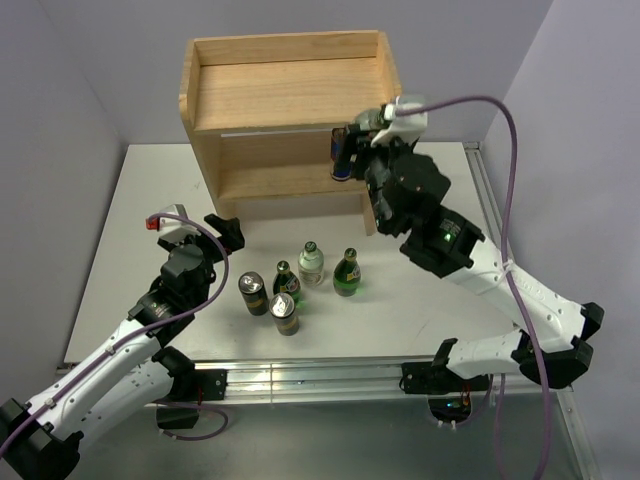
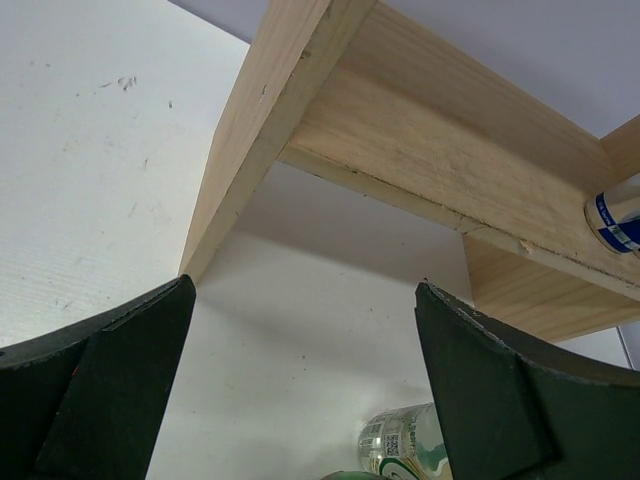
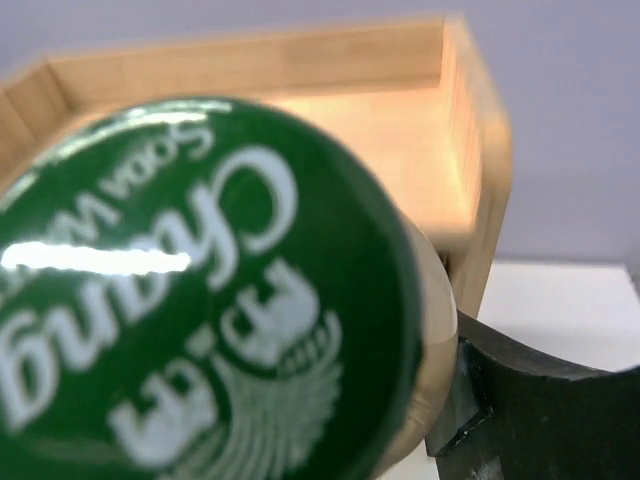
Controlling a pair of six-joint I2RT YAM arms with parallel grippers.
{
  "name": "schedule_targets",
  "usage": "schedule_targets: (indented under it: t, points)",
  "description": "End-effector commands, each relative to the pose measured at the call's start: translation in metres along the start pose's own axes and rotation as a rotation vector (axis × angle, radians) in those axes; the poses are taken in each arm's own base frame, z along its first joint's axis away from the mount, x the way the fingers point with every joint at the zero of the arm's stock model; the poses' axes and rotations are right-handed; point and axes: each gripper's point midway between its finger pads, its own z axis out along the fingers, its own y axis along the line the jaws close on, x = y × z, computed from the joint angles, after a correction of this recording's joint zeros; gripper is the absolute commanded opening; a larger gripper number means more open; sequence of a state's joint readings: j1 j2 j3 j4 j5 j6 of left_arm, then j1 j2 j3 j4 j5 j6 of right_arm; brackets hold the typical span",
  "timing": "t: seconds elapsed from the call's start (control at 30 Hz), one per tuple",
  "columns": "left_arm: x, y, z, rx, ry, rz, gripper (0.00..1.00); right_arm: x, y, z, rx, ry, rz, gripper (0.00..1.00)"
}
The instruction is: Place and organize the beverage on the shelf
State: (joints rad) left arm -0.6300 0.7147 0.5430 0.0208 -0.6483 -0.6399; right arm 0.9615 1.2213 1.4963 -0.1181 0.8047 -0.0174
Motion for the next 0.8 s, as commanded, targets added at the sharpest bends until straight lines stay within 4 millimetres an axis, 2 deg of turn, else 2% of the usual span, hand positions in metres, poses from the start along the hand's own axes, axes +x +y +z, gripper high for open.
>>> schedule_targets:
  t: [0.0,0.13,0.27,0.33,0.37,0.43,0.47,0.5,0.57,0.77]
  points:
    - [-0.006,-0.007,-0.003,0.04,-0.021,-0.017,0.99,-0.098,-0.012,0.004,0.029,-0.212,0.061,0.0]
    - [-0.007,-0.007,-0.005,0.045,-0.022,-0.021,0.99,-0.118,-0.01,0.023,0.051,-0.242,0.034,0.0]
    - [-0.006,-0.008,-0.005,0.056,-0.019,-0.025,0.99,-0.12,-0.01,0.055,0.076,-0.239,0.009,0.0]
    - [-0.006,-0.009,-0.005,0.058,-0.016,-0.026,0.99,-0.116,-0.019,0.07,0.103,-0.222,-0.005,0.0]
    - [-0.005,-0.009,-0.005,0.057,-0.014,-0.025,0.99,-0.116,-0.016,0.079,0.103,-0.222,-0.008,0.0]
    - [-0.005,-0.01,-0.005,0.062,-0.012,-0.026,0.99,-0.111,-0.019,0.09,0.116,-0.208,-0.024,0.0]
    - [-0.006,-0.01,-0.005,0.063,-0.013,-0.025,0.99,-0.115,-0.026,0.093,0.133,-0.216,-0.023,0.0]
    - [-0.006,-0.01,-0.005,0.063,-0.013,-0.025,0.99,-0.107,-0.024,0.102,0.138,-0.201,-0.035,0.0]
    - [-0.005,-0.01,-0.005,0.064,-0.011,-0.024,0.99,-0.106,-0.03,0.111,0.16,-0.197,-0.039,0.0]
    - [-0.006,-0.01,-0.006,0.063,-0.013,-0.025,0.99,-0.09,-0.041,0.126,0.202,-0.16,-0.032,0.0]
